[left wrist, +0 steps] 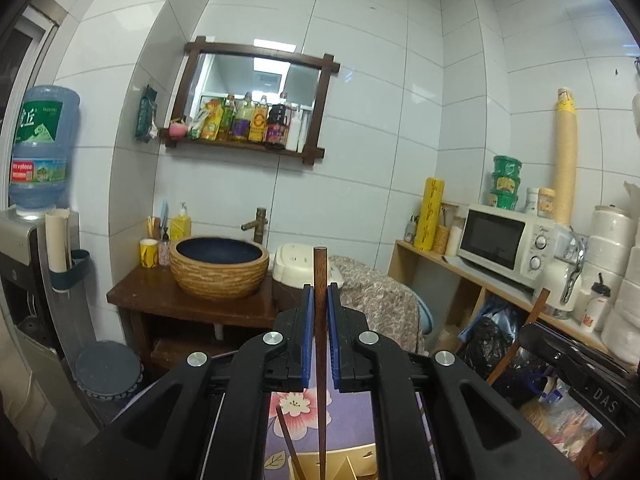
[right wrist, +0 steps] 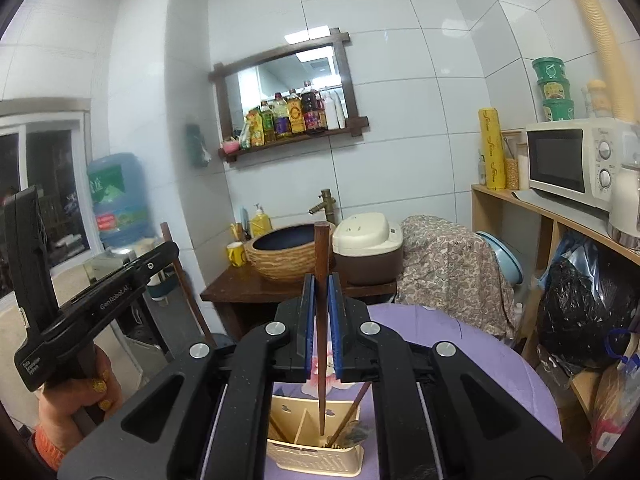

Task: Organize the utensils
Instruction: 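Lift both held chopsticks and carry them above the cream holder, then open both tools to drop the chopsticks into the cream holder, then move both open tools back toward the remaining chopsticks on the tablecloth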

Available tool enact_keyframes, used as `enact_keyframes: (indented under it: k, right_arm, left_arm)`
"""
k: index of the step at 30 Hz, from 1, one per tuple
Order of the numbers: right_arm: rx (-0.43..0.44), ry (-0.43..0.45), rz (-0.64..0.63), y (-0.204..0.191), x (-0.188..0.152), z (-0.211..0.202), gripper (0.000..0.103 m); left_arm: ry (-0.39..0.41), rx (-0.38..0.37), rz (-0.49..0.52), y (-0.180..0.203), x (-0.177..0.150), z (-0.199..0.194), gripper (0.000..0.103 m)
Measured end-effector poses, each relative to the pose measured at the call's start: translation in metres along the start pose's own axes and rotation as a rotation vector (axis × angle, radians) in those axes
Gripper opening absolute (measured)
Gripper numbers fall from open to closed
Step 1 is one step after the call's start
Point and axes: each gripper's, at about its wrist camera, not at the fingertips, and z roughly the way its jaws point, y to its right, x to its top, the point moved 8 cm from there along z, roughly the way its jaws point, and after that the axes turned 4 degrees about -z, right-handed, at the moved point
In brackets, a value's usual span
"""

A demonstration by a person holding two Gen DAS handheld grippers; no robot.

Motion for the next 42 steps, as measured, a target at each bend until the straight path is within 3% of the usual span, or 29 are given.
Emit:
enact_keyframes:
  k: [11, 21, 23, 24, 25, 26, 27, 28, 29, 31, 33, 36, 42]
  right_arm:
    - [0.016, -0.147, 0.018, 0.004, -0.086, 0.045, 0.008]
    - [0.009, -0.151, 0.02, 0.006, -0.094, 0.051, 0.009]
    - [0.004, -0.155, 0.015, 0.006, -0.096, 0.051, 0.014]
    - [0.001, -0.155, 0.013, 0.007, -0.096, 0.05, 0.028]
    - [-0.001, -0.149, 0.014, 0.007, -0.096, 0.048, 0.052]
    - [-0.003, -0.134, 0.014, 0.008, -0.095, 0.044, 0.063]
    - [-0.014, -0.112, 0.004, 0.009, -0.094, 0.038, 0.072]
    - [-0.019, -0.103, -0.012, 0.009, -0.093, 0.033, 0.072]
    - [-0.018, -0.096, -0.03, 0.008, -0.092, 0.027, 0.073]
    - [-0.013, -0.088, -0.046, 0.006, -0.095, 0.015, 0.091]
    - [-0.013, -0.094, -0.049, 0.006, -0.101, 0.002, 0.094]
    - [-0.038, -0.136, -0.055, 0.008, -0.117, -0.014, 0.097]
    - [-0.104, -0.295, -0.06, 0.013, -0.174, -0.03, 0.097]
  left_arm:
    - [-0.166, 0.016, -0.016, -0.028, -0.093, 0.027, 0.008]
    - [-0.215, -0.004, -0.034, -0.033, -0.109, 0.031, 0.008]
    - [-0.214, -0.012, -0.033, -0.032, -0.109, 0.028, 0.008]
    - [-0.215, -0.019, -0.033, -0.032, -0.108, 0.025, 0.009]
    - [-0.215, -0.024, -0.035, -0.031, -0.109, 0.024, 0.014]
    - [-0.215, -0.033, -0.04, -0.031, -0.108, 0.019, 0.019]
    - [-0.213, -0.04, -0.048, -0.033, -0.107, 0.014, 0.033]
    - [-0.207, -0.044, -0.055, -0.033, -0.106, 0.009, 0.047]
    - [-0.187, -0.05, -0.065, -0.036, -0.105, -0.001, 0.052]
    - [-0.163, -0.049, -0.058, -0.039, -0.106, -0.017, 0.067]
    - [-0.161, -0.018, -0.022, -0.043, -0.114, -0.037, 0.08]
    - [-0.202, 0.016, -0.007, -0.05, -0.134, -0.056, 0.088]
    - [-0.392, 0.085, 0.005, -0.066, -0.205, -0.078, 0.09]
